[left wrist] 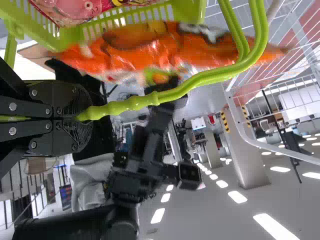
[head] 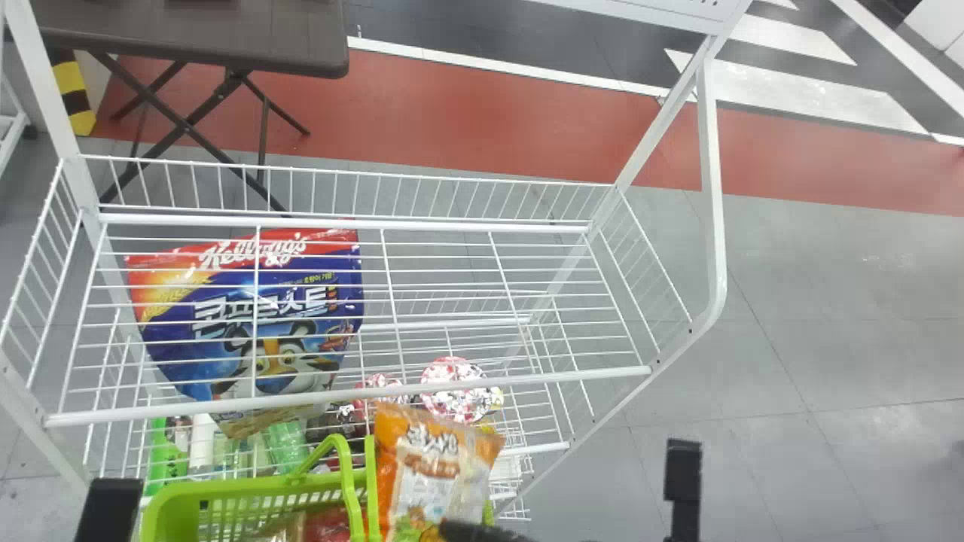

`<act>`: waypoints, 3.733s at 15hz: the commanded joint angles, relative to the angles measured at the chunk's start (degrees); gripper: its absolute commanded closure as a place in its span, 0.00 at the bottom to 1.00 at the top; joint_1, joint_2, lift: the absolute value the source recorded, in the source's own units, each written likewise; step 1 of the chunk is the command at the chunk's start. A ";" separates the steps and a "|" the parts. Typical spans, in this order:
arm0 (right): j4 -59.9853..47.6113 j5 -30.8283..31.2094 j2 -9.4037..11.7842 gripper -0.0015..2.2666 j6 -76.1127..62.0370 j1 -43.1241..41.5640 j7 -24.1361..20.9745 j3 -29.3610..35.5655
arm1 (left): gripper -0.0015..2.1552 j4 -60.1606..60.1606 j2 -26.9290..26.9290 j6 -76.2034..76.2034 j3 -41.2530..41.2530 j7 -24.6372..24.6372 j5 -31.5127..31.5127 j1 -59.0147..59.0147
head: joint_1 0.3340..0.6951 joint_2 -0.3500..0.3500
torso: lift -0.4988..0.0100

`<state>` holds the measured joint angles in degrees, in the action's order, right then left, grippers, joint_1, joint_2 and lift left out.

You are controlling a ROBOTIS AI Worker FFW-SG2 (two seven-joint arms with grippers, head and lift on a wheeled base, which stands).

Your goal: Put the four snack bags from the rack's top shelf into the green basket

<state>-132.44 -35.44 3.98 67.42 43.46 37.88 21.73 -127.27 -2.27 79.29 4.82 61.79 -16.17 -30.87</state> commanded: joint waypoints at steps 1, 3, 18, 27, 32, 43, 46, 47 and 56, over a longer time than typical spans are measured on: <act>2.18 0.99 1.29 0.95 -0.14 0.75 0.79 -3.10 | 1.00 0.00 0.07 -0.05 0.02 0.00 0.00 -0.06 | 1.00 0.00 | 0.98; 2.36 2.48 1.99 0.95 -0.31 0.93 0.88 -5.56 | 1.00 -0.09 0.16 -0.23 0.46 -0.09 0.00 -0.06 | 1.00 0.00 | 0.98; -5.38 0.99 -0.82 0.03 -5.41 0.93 2.55 2.17 | 1.00 -0.97 0.07 -0.05 0.72 -0.53 0.09 -0.50 | 1.00 0.00 | 0.98; -10.83 31.49 -0.99 0.03 -55.68 4.09 -16.87 -17.25 | 1.00 -0.62 0.16 -0.23 0.98 -0.61 0.09 -0.85 | 1.00 0.00 | 0.98; -7.93 36.76 -0.11 0.03 -60.61 3.92 -22.94 -22.79 | 1.00 -0.44 0.16 -0.58 0.72 -0.17 0.09 -1.03 | 1.00 0.00 | 0.98; -7.22 33.42 0.15 0.03 -63.42 4.44 -22.85 -21.29 | 1.00 -0.79 0.16 -0.75 0.63 0.00 0.09 -1.38 | 1.00 0.00 | 0.98; -7.49 33.07 0.24 0.03 -64.12 4.97 -22.94 -20.94 | 1.00 -0.79 0.16 -0.75 0.63 0.27 0.09 -1.38 | 1.00 0.00 | 0.98; -7.66 32.72 0.15 0.03 -64.47 5.15 -22.85 -20.85 | 1.00 -0.88 0.16 -0.75 0.63 0.27 0.09 -1.47 | 1.00 0.00 | 0.98; -8.72 31.75 0.15 0.03 -65.00 6.29 -22.85 -19.97 | 1.00 -1.23 -0.02 -0.75 0.37 0.62 0.00 -1.91 | 1.00 0.00 | 0.98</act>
<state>-141.06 -3.52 4.13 2.42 49.67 14.98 1.62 -128.41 -2.28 78.54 5.18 62.37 -16.09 -32.74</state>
